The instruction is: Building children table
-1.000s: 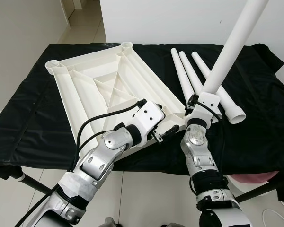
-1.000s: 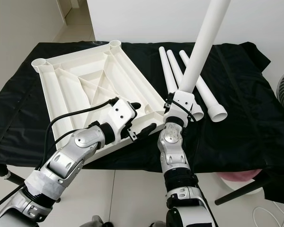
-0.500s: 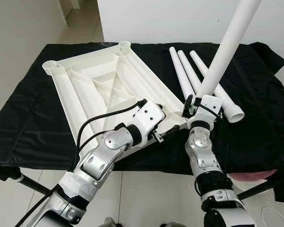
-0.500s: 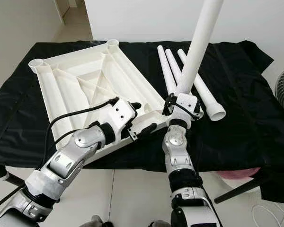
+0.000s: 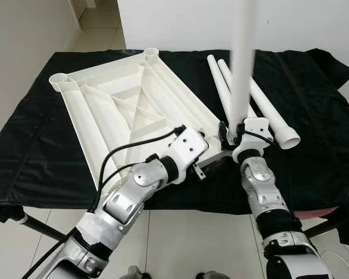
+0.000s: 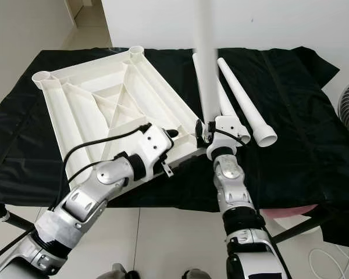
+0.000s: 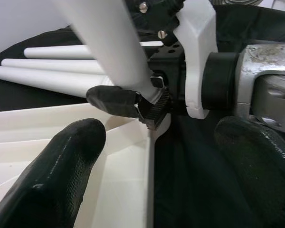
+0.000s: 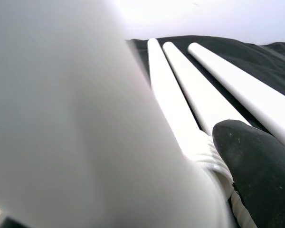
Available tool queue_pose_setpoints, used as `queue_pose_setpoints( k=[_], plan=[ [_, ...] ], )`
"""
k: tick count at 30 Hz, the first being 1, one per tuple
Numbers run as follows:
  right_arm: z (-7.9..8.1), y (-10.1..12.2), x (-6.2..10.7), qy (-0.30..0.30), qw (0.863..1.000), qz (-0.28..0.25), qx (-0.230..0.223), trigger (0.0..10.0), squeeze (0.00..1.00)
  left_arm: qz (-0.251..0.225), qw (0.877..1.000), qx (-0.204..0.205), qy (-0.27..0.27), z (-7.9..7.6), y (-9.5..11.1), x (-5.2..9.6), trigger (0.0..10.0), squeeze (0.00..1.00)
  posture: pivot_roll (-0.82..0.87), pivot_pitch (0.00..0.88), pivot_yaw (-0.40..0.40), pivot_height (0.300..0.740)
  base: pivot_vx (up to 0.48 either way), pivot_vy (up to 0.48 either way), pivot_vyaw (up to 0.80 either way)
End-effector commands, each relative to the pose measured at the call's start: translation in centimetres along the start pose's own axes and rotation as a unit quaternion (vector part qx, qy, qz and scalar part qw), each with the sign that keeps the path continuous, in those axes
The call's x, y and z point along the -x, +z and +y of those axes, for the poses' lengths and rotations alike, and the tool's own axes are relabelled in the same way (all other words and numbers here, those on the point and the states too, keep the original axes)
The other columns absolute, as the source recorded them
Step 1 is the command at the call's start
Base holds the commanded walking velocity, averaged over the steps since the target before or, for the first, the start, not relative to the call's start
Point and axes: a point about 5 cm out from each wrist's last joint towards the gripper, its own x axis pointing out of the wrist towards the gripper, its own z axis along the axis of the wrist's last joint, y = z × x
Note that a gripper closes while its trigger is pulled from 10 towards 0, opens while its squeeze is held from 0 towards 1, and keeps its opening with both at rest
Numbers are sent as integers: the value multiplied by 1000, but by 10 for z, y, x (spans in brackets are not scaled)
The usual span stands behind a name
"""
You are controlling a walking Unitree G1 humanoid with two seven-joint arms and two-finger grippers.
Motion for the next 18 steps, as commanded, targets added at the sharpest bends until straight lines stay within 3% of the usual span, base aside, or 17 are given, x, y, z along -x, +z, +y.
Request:
queue_pose_setpoints(
  k=[1,2,3,4,17,18],
  plan=[
    [2,-3,2,18,1000,5,3,10000,0,8,999,1,-50,-8,-5,2,10000,0,-156,51,72,740,0,0,0],
    [0,-2,2,30,1000,4,5,7137,0,7,999,1,-51,-9,-4,1,10000,0,-156,51,72,740,0,0,0],
    [0,-2,2,30,1000,4,5,7137,0,7,999,1,-51,-9,-4,1,10000,0,-156,51,72,740,0,0,0],
    [-2,-1,2,40,999,1,0,0,0,7,999,1,-52,-9,-4,1,10000,0,-157,46,72,740,0,0,0],
    [-9,1,-4,47,999,6,-19,0,0,6,999,-3,-40,-3,-3,1,10000,0,-147,52,69,740,0,0,0],
    [-11,1,-5,40,999,9,-26,2157,0,4,999,-2,-37,-1,-2,1,10000,0,-143,53,68,740,0,0,0]
  ],
)
